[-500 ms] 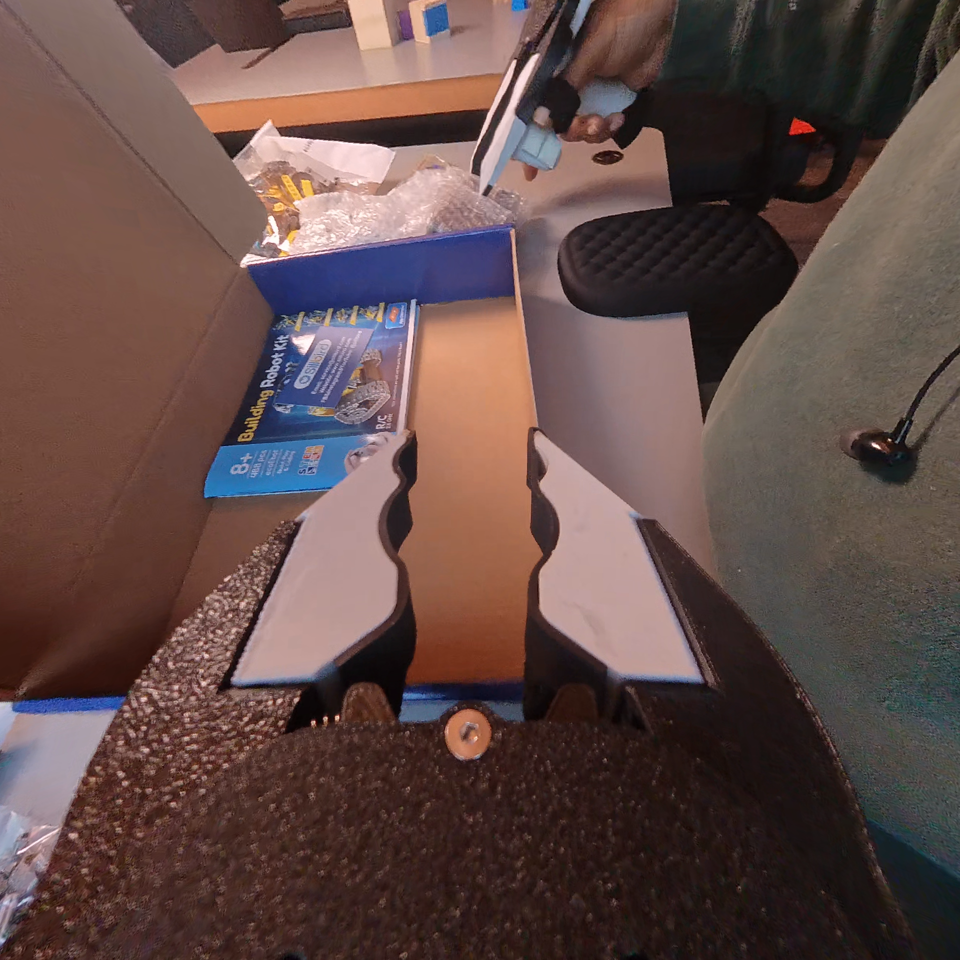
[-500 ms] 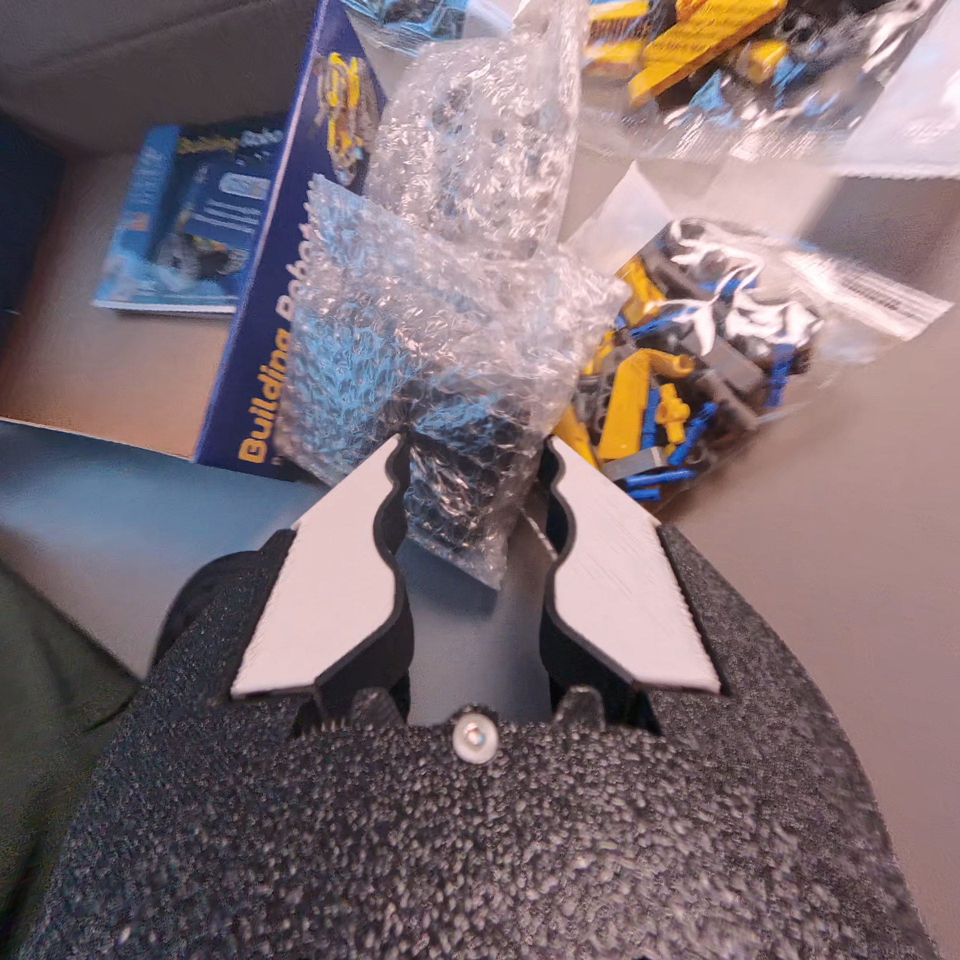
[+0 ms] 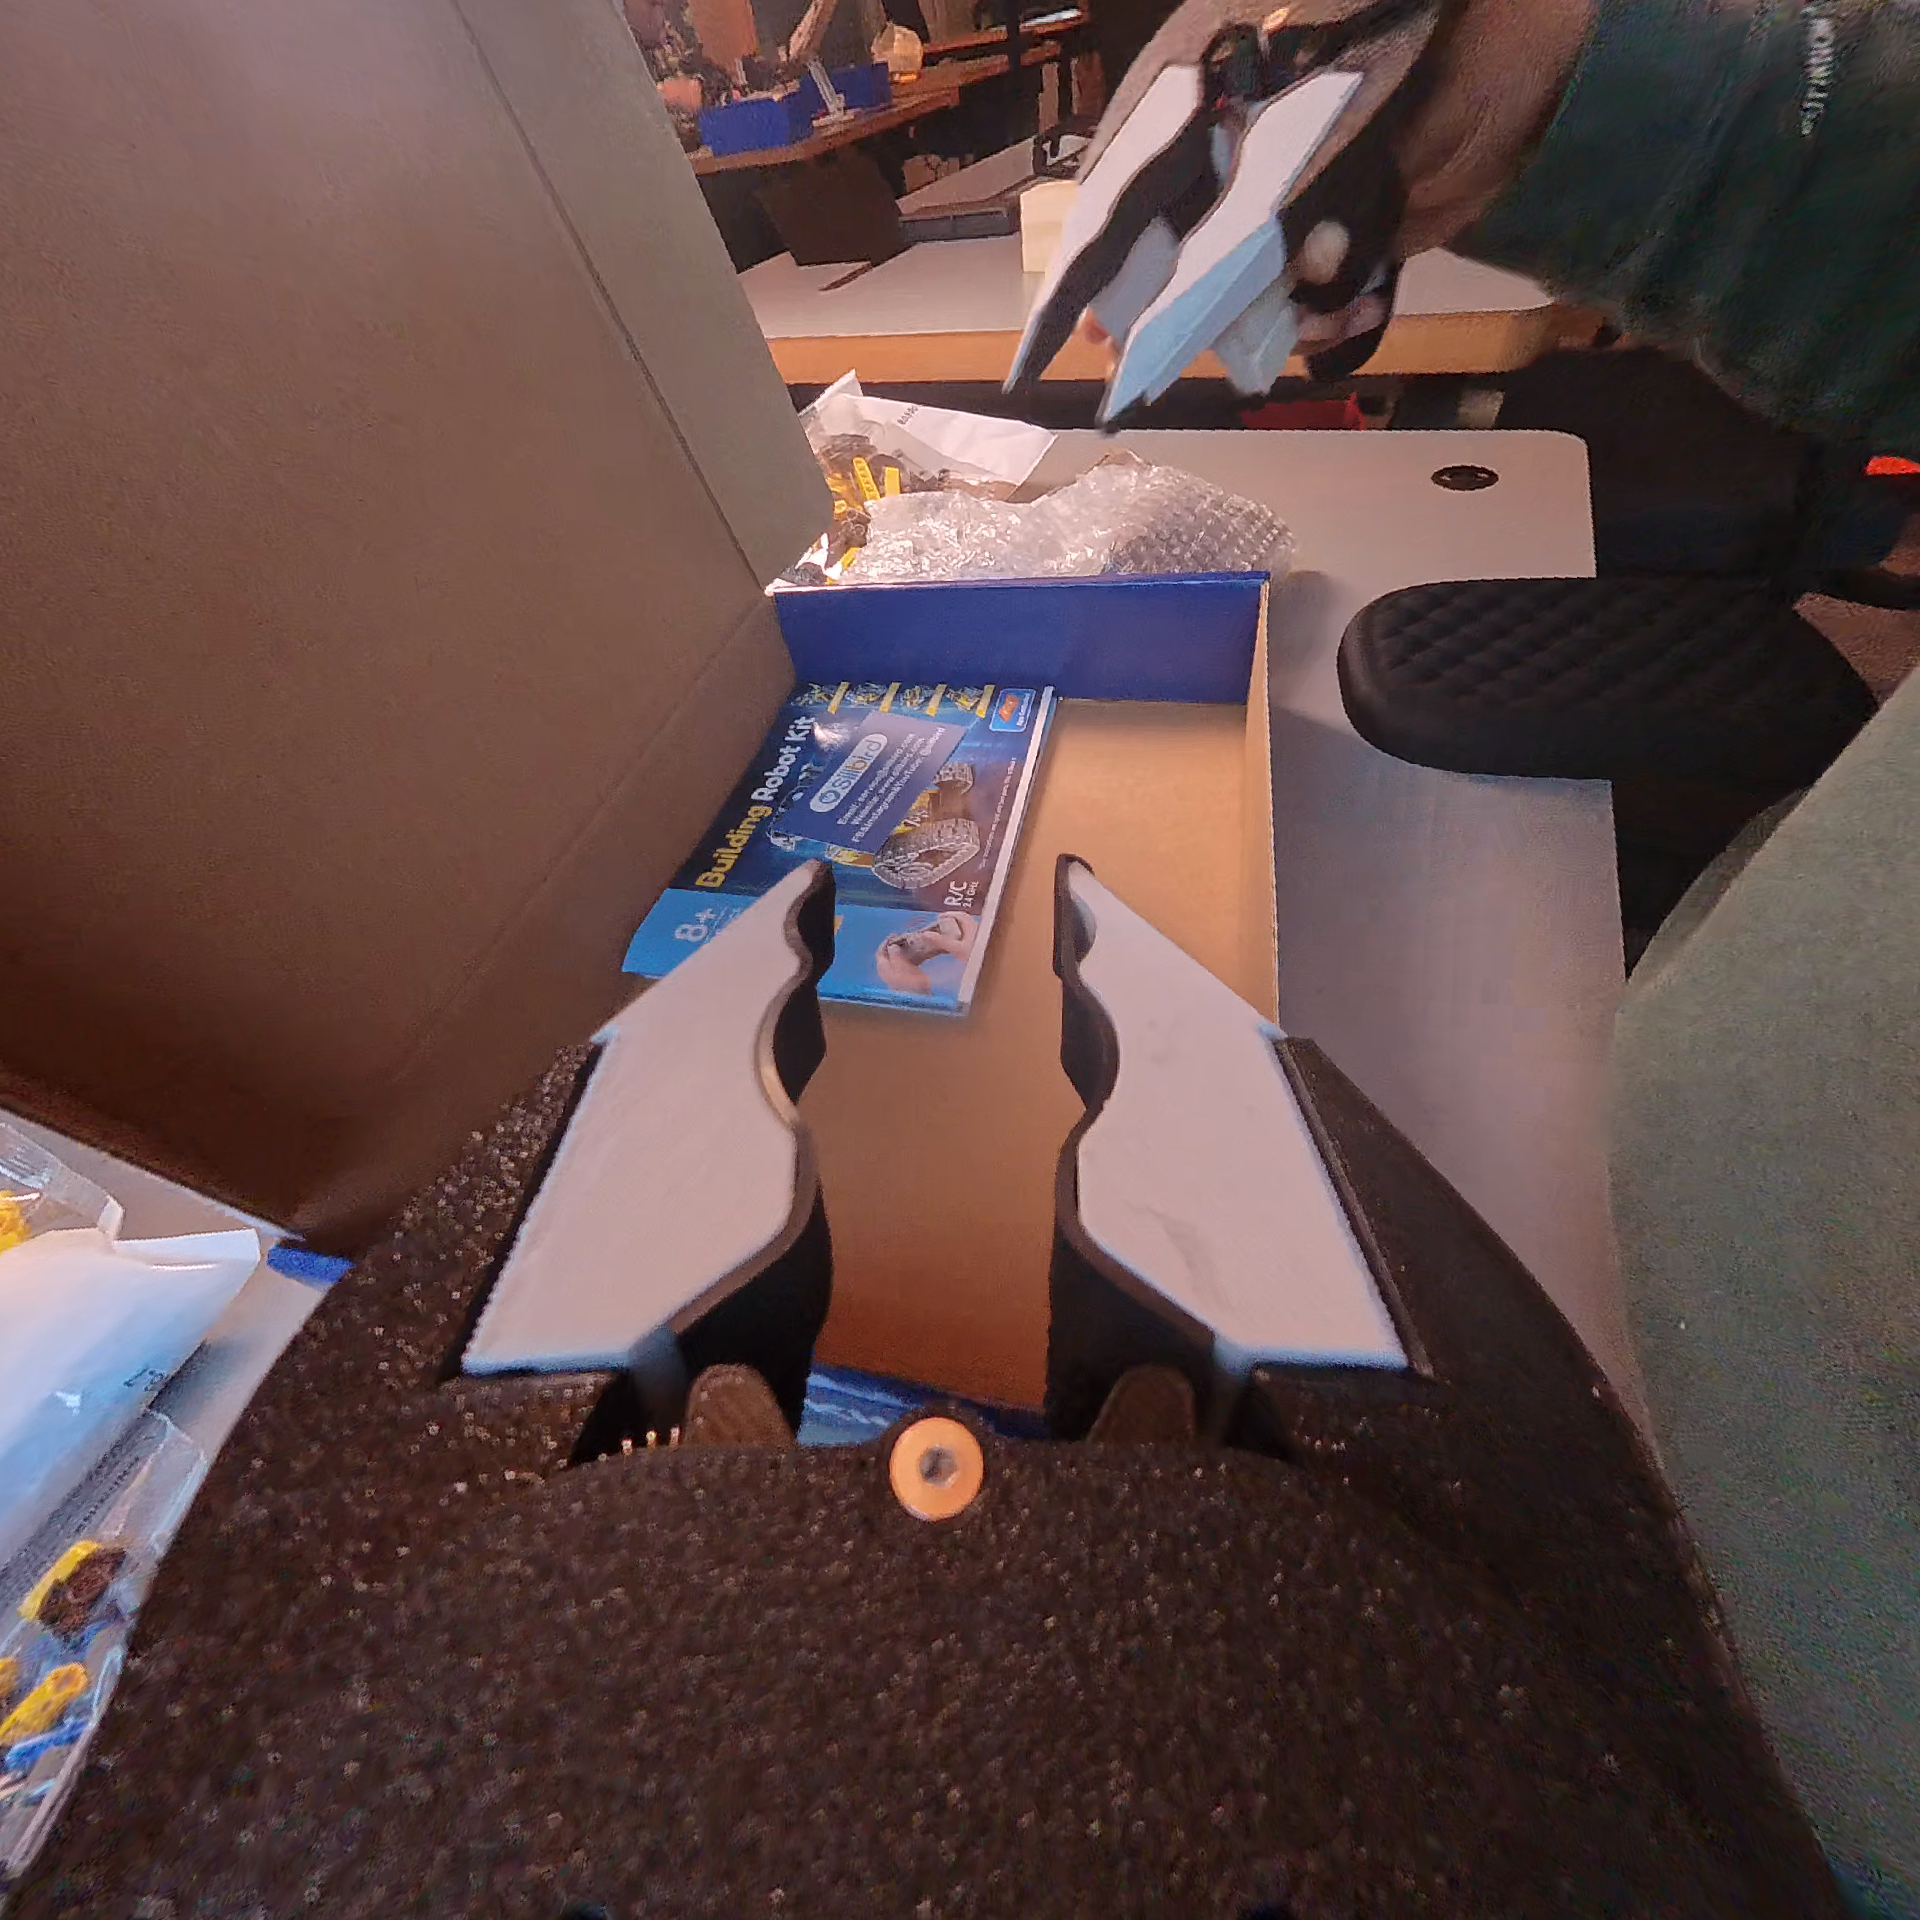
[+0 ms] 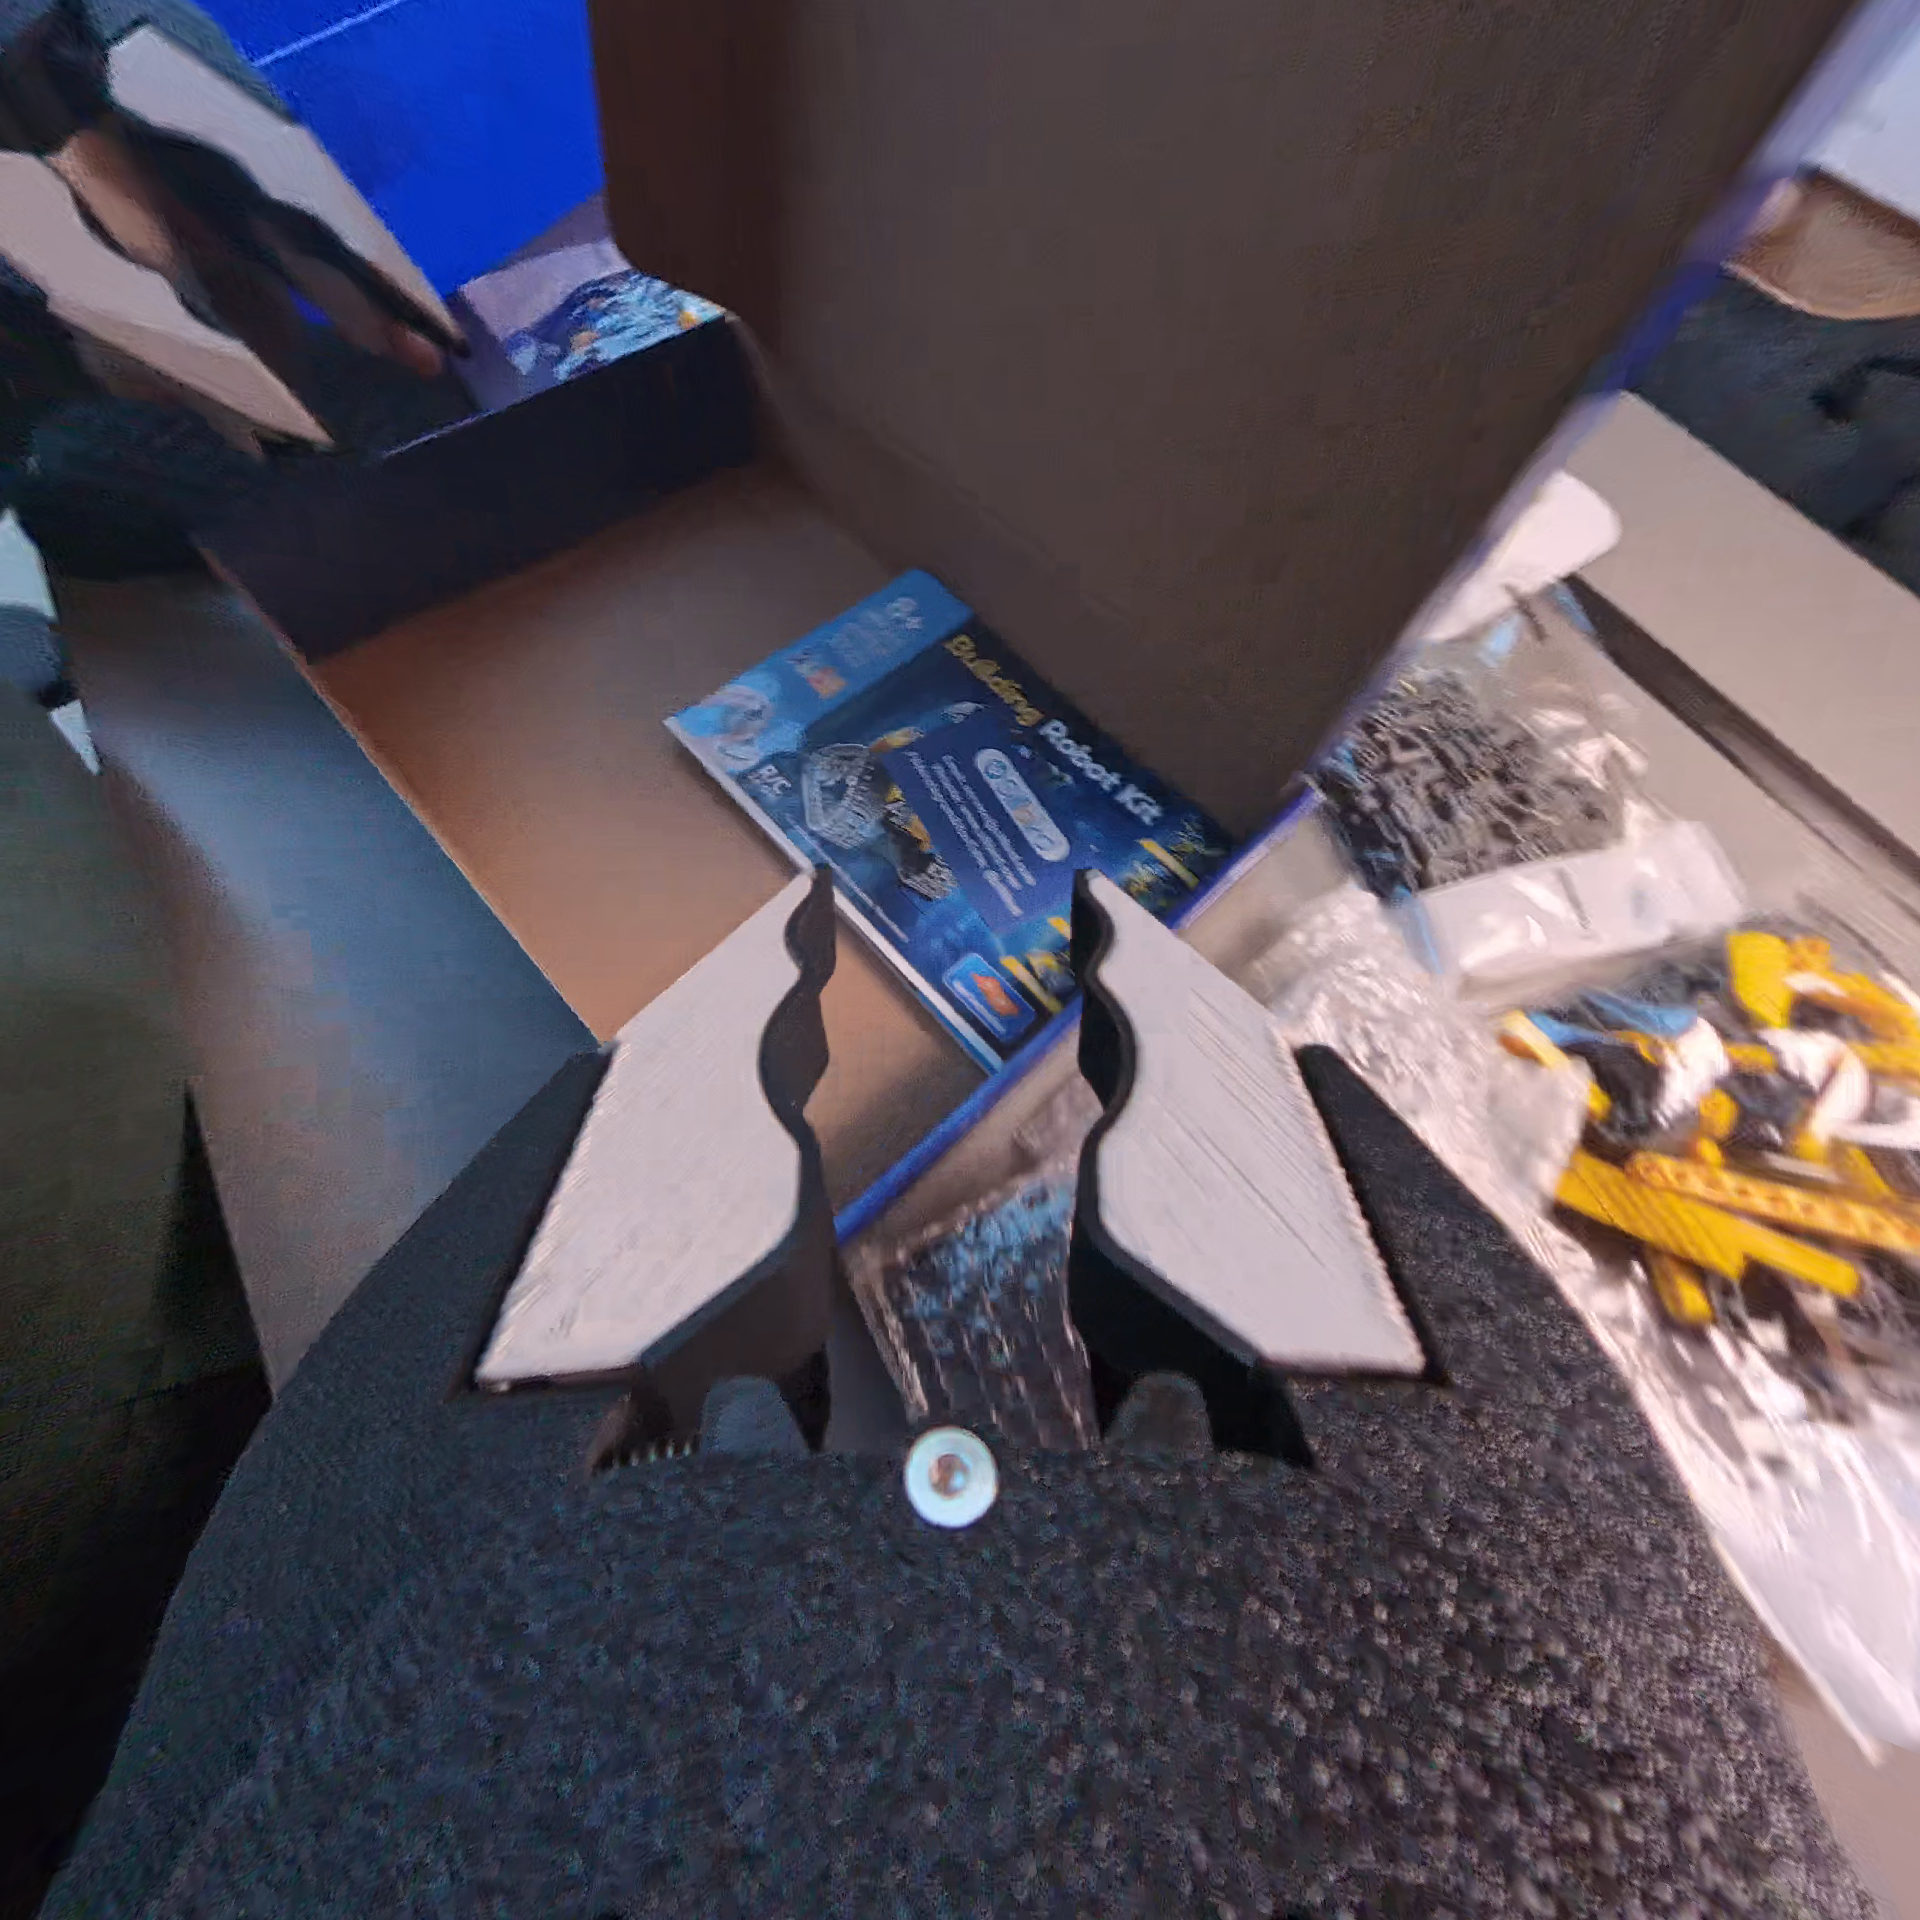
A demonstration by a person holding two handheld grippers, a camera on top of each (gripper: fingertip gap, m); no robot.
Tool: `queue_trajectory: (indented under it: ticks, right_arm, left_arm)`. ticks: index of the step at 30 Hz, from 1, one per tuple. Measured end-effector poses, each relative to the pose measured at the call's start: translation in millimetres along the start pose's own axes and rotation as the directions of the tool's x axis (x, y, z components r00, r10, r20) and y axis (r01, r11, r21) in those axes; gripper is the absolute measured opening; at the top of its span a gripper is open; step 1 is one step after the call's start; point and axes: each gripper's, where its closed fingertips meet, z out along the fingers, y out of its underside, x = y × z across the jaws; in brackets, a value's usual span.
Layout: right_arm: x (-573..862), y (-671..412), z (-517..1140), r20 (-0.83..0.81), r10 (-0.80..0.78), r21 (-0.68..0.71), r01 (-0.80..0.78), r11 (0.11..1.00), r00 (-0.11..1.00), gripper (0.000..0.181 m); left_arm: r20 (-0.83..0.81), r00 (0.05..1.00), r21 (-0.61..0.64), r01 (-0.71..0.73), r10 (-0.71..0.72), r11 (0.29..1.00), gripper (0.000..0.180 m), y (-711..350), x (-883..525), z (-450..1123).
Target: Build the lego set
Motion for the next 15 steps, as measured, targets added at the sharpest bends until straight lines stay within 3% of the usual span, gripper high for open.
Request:
queue_trajectory:
  ticks: [3,6,10,15]
  right_arm:
    - [-9,-4,55,0.078,-0.112,-0.120,0.121,0.985,0.991,0.036]
    - [-5,12,107,0.142,-0.186,-0.280,0.219,0.935,0.972,0.042]
    - [1,45,141,0.244,-0.180,-0.462,0.277,0.843,0.953,0.071]
    - [1,56,146,0.293,-0.109,-0.501,0.250,0.828,0.950,0.072]
  left_arm:
    - [0.000,1.000,0.005,-0.019,0.019,1.000,0.042,-3,3,4]
    - [0.014,1.000,-0.004,-0.026,0.026,1.000,0.042,0,5,1]
    - [0.051,0.999,-0.003,0.003,-0.003,1.000,0.042,9,3,-16]
    - [0.051,0.994,0.079,0.090,-0.094,0.993,0.037,12,4,-40]
